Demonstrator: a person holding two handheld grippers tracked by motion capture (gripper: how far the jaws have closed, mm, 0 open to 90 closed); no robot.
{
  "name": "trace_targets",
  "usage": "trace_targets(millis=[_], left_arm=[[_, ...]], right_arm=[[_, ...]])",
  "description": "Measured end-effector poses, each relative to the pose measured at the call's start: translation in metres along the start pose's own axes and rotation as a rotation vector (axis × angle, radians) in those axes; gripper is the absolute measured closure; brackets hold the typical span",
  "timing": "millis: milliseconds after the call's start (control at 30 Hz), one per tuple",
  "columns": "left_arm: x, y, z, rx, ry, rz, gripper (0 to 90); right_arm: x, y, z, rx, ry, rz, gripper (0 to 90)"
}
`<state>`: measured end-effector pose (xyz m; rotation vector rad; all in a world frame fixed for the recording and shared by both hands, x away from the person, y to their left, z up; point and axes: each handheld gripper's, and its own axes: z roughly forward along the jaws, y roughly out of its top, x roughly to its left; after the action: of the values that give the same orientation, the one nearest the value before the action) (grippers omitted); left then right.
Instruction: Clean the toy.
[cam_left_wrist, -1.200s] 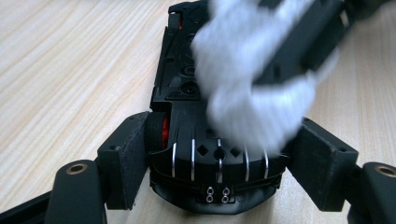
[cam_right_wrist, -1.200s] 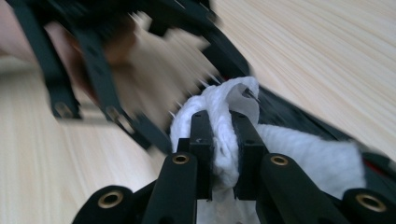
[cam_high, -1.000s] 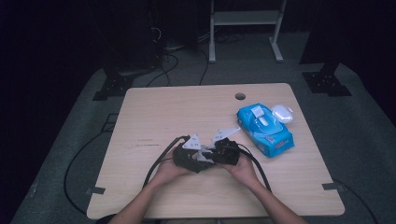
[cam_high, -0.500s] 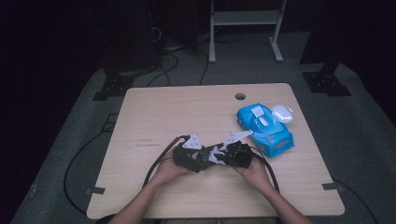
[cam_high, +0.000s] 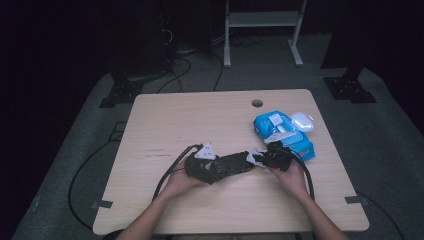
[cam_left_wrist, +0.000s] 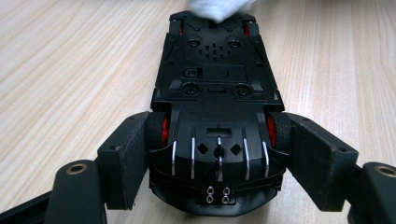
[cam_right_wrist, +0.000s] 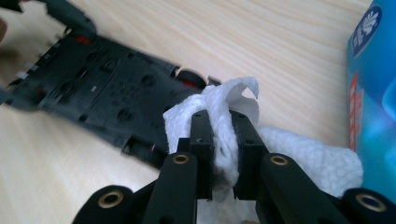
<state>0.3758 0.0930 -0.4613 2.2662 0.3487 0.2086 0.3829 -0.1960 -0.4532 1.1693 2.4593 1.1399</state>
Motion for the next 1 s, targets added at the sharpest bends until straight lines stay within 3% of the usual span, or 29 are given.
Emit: trace_targets(millis=[167, 333, 633, 700, 767, 900, 1000], left_arm=[[0.001, 0.001, 0.000, -0.001, -0.005, 0.004, 26.2], [0.003, -0.001, 0.000, 0.002, -0.011, -0.014, 26.2], [0.003, -0.001, 0.000, -0.002, -0.007, -0.020, 26.2], [0.003, -0.002, 0.001, 0.008, -0.006, -0.019, 26.1], [0.003, -0.002, 0.002, 0.009, -0.002, -0.024, 26.1], [0.003, -0.001, 0.000, -0.004, -0.001, -0.022, 25.3], [0.007, -0.002, -0.002, -0.012, -0.028, -0.077, 21.9]], right_arm=[[0.000, 0.016, 0.016, -0.007, 0.004, 0.014, 80.4], [0.005, 0.025, 0.023, -0.008, -0.004, -0.003, 80.3], [0.010, 0.000, -0.001, 0.009, 0.060, -0.006, 80.3], [0.015, -0.001, -0.004, 0.004, 0.099, -0.015, 80.2], [0.019, 0.001, -0.005, 0.001, 0.147, -0.019, 80.1], [0.022, 0.001, 0.000, 0.014, 0.168, -0.040, 80.3], [0.020, -0.001, 0.002, 0.022, 0.179, -0.041, 80.2]])
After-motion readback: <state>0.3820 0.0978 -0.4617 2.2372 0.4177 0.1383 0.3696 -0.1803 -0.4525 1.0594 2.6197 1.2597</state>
